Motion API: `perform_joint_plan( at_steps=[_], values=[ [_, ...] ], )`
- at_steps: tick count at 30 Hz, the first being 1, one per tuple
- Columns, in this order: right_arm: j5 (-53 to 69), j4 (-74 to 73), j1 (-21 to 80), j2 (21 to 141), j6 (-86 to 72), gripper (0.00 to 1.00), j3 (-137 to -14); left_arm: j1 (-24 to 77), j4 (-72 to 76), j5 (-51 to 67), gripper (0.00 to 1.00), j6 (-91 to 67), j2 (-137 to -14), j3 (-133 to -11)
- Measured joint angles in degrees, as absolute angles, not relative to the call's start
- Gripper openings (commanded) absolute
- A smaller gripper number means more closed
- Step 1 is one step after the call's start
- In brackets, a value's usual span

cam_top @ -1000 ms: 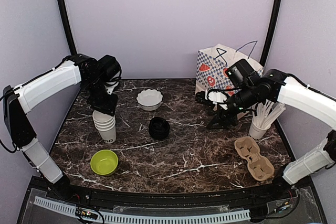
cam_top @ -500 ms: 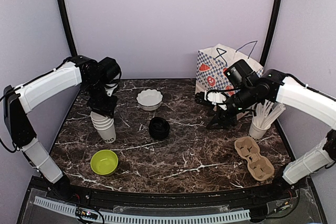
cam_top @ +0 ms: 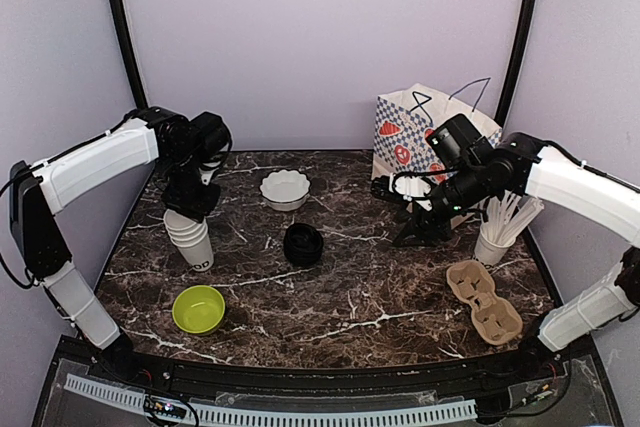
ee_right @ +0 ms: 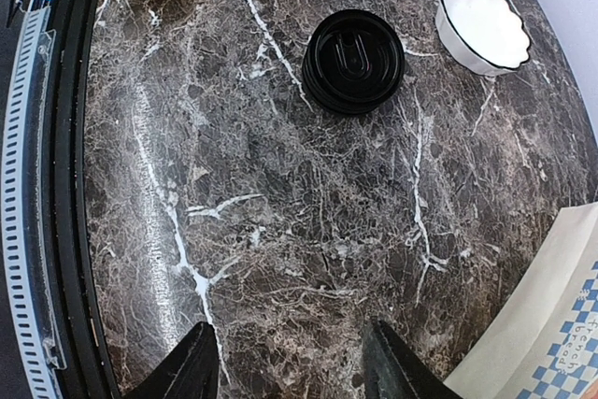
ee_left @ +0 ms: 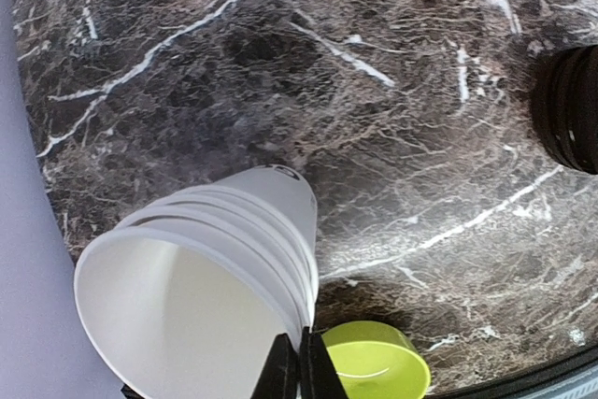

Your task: Pack the takeout coffee

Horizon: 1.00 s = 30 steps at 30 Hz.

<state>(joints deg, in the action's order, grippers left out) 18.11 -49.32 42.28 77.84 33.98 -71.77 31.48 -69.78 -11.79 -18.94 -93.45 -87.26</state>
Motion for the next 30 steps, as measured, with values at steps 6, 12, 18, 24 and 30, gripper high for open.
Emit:
perform_joint_plan(
  at_steps=[6, 12, 18, 24, 30],
  values=[
    [18.11, -49.32, 42.28, 78.3, 34.02, 0.52, -71.77, 26.44, -70.48, -17.04, 0.0, -17.8, -93.84, -87.26],
    [18.13, -49.32, 42.28, 79.09, 34.02, 0.51, -71.77, 15.14, -68.07, -19.64, 0.0, -12.95, -96.07, -90.65],
    [18.13, -49.34, 42.28, 79.53, 34.02, 0.51, -71.77, 9.26, -66.89, -21.8, 0.0, -9.65, -103.9, -98.65],
    [18.04, -49.34, 42.28, 79.53, 34.04, 0.5, -71.77, 9.19, -66.78, -14.33, 0.0, -9.32, -105.23, -102.63],
    [18.02, -49.32, 42.28, 79.53, 34.06, 0.5, -71.75, 8.78, -68.34, -12.45, 0.0, -10.52, -105.03, -105.95]
  ],
)
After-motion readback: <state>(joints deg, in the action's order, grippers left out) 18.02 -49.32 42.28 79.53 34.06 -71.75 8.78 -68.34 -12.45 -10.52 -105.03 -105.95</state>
